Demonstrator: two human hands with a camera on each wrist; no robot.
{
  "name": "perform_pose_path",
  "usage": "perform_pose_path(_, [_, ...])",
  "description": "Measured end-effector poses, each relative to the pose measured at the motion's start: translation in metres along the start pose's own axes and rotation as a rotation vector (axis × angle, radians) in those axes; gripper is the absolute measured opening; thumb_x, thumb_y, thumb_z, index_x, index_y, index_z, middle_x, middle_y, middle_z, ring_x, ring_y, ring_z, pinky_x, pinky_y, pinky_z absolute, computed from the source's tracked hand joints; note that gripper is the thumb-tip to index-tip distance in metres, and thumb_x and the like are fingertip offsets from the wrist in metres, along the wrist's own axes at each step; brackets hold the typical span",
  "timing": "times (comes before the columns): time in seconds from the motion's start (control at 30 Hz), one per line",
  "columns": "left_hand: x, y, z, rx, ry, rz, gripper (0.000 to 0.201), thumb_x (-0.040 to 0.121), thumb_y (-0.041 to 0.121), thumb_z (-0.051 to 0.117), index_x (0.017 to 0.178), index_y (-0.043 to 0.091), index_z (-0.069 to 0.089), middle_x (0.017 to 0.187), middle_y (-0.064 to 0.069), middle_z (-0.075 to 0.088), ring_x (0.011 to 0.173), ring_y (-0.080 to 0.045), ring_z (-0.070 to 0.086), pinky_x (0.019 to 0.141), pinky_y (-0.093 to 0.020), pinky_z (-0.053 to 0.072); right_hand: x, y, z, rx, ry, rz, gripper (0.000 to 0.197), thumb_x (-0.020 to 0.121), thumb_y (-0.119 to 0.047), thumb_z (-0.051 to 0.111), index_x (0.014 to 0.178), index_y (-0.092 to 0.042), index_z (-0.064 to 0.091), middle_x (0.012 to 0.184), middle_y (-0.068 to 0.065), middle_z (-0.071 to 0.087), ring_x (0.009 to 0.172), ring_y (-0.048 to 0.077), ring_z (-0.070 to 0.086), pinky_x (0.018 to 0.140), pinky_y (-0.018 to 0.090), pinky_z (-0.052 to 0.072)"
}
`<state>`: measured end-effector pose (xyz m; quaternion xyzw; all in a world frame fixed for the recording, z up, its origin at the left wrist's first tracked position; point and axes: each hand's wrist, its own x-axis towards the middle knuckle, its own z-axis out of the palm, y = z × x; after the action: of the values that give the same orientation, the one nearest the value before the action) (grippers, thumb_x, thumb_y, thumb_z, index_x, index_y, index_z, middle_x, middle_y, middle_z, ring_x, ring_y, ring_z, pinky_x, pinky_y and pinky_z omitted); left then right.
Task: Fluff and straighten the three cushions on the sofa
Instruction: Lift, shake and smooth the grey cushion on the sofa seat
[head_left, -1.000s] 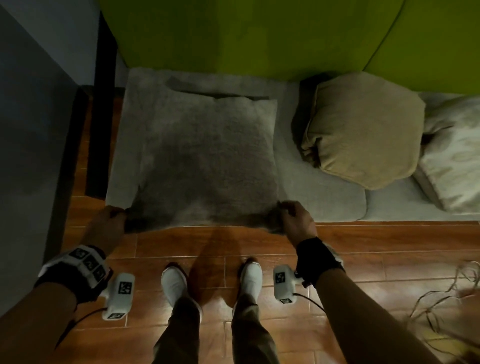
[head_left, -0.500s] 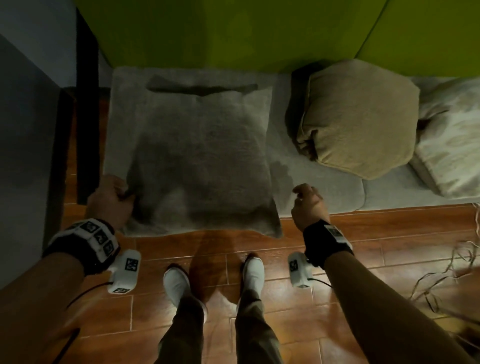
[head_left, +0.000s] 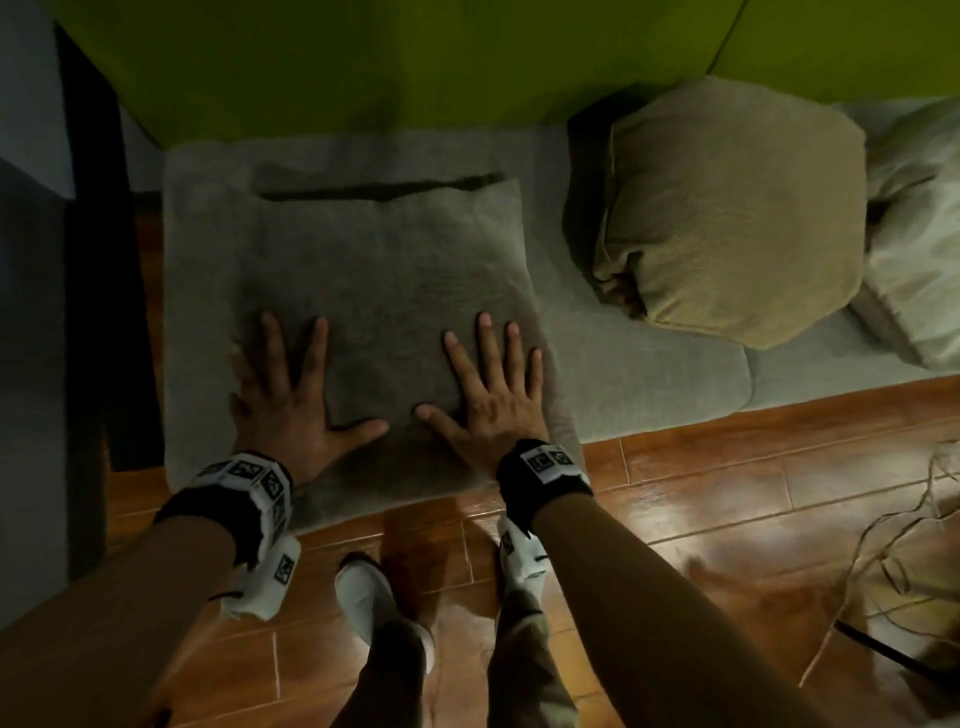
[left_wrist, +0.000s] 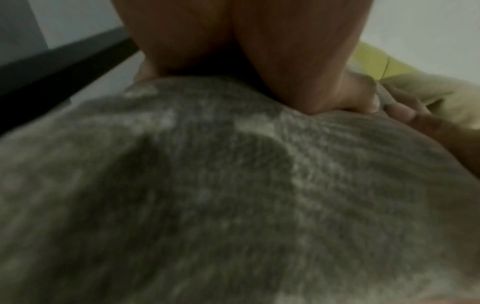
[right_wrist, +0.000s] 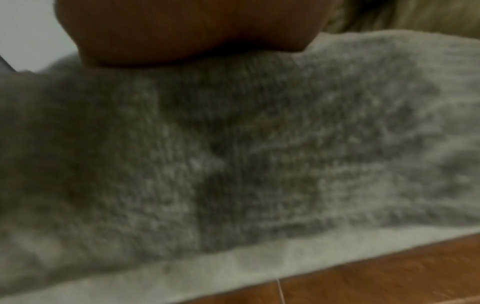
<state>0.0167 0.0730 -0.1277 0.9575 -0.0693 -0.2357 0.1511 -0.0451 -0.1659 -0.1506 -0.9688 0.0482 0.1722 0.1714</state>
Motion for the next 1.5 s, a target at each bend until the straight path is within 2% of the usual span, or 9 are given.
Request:
perform_pose_path(0.5, [0.013, -0.003, 0.02, 0.071, -0.074, 0.01, 0.13, 0.051, 0.093, 0.046, 0.144, 0.048, -0.033, 0.158, -0.006, -0.038, 0.147, -0.047, -0.018, 0.113, -0.071, 0.008, -0.053, 0.053, 0.02, 0.48, -0.184, 0.31, 0.084, 0.085, -0.088, 0.031, 0.138, -0.066, -0.03, 0.16, -0.016, -0.04, 0.155, 0.028, -0.019, 0.125, 0.056, 0.0])
perform_pose_path(0.63, [0.01, -0.01, 0.011, 0.027, -0.09, -0.006, 0.129, 0.05, 0.093, 0.044, 0.144, 0.049, -0.032, 0.158, -0.007, -0.036, 0.147, -0.048, -0.016, 0.113, -0.072, 0.011, -0.073, 0.05, -0.014, 0.465, 0.105, 0.465, 0.07, 0.105, -0.058, 0.028, 0.162, -0.031, 0.0, 0.171, -0.002, -0.006, 0.157, 0.021, -0.008, 0.128, 0.049, 0.003])
perform_pose_path(0.73, [0.006, -0.01, 0.009, 0.035, -0.104, -0.036, 0.128, 0.052, 0.09, 0.046, 0.14, 0.05, -0.036, 0.156, -0.004, -0.04, 0.147, -0.046, -0.02, 0.114, -0.071, 0.012, -0.054, 0.012, -0.045, 0.397, 0.309, 0.22, 0.069, 0.104, -0.058, 0.031, 0.162, -0.031, 0.005, 0.169, -0.008, -0.007, 0.157, 0.019, -0.007, 0.127, 0.052, 0.003])
perform_pose_path(0.83, [0.006, -0.011, 0.006, 0.039, -0.108, -0.059, 0.127, 0.051, 0.089, 0.046, 0.138, 0.051, -0.037, 0.157, -0.004, -0.039, 0.147, -0.045, -0.02, 0.113, -0.07, 0.015, -0.03, -0.021, -0.027, 0.126, 0.148, -0.184, 0.071, 0.101, -0.065, 0.032, 0.161, -0.039, 0.005, 0.171, -0.005, -0.008, 0.157, 0.026, -0.012, 0.122, 0.065, -0.001])
perform_pose_path(1.03, [0.005, -0.012, 0.01, 0.098, -0.142, -0.057, 0.124, 0.055, 0.089, 0.051, 0.132, 0.056, -0.04, 0.147, 0.009, -0.051, 0.146, -0.043, -0.024, 0.116, -0.068, 0.009, -0.048, 0.061, 0.022, 0.186, -0.135, 0.152, 0.086, 0.087, -0.086, 0.032, 0.144, -0.061, -0.027, 0.162, -0.013, -0.034, 0.155, 0.026, -0.019, 0.12, 0.063, -0.005])
perform_pose_path(1.2, [-0.002, -0.004, 0.006, 0.015, -0.042, -0.109, 0.124, 0.059, 0.084, 0.057, 0.141, 0.054, -0.032, 0.155, 0.003, -0.042, 0.148, -0.042, -0.019, 0.117, -0.066, 0.009, -0.094, 0.125, 0.024, 0.647, -0.227, 0.344, 0.097, 0.083, -0.072, 0.065, 0.158, -0.045, 0.01, 0.165, -0.003, 0.03, 0.143, 0.024, 0.042, 0.116, 0.053, 0.037])
perform_pose_path(1.3, [-0.011, -0.003, -0.005, -0.028, 0.003, -0.101, 0.123, 0.059, 0.08, 0.061, 0.142, 0.057, -0.028, 0.157, 0.004, -0.038, 0.149, -0.04, -0.018, 0.118, -0.065, 0.009, -0.1, 0.13, 0.016, 0.874, -0.186, 0.401, 0.071, 0.076, -0.068, 0.076, 0.139, -0.045, 0.051, 0.129, -0.008, 0.069, 0.113, 0.013, 0.068, 0.1, 0.05, 0.054])
perform_pose_path(1.4, [-0.017, -0.007, -0.012, -0.042, -0.013, -0.106, 0.125, 0.058, 0.078, 0.064, 0.144, 0.056, -0.023, 0.158, 0.006, -0.038, 0.15, -0.041, -0.014, 0.117, -0.065, 0.013, -0.1, 0.138, 0.004, 0.826, -0.092, 0.387, 0.015, 0.078, -0.046, 0.081, 0.089, -0.038, 0.074, 0.087, -0.004, 0.077, 0.087, 0.016, 0.073, 0.087, 0.049, 0.059])
perform_pose_path(1.5, [-0.021, -0.011, -0.018, -0.064, -0.026, -0.087, 0.125, 0.059, 0.075, 0.066, 0.147, 0.054, -0.02, 0.159, 0.004, -0.036, 0.151, -0.038, -0.01, 0.118, -0.062, 0.016, -0.109, 0.158, -0.003, 0.621, -0.156, 0.427, 0.017, 0.084, -0.023, 0.082, 0.087, -0.034, 0.07, 0.082, -0.01, 0.073, 0.084, 0.012, 0.071, 0.089, 0.038, 0.059])
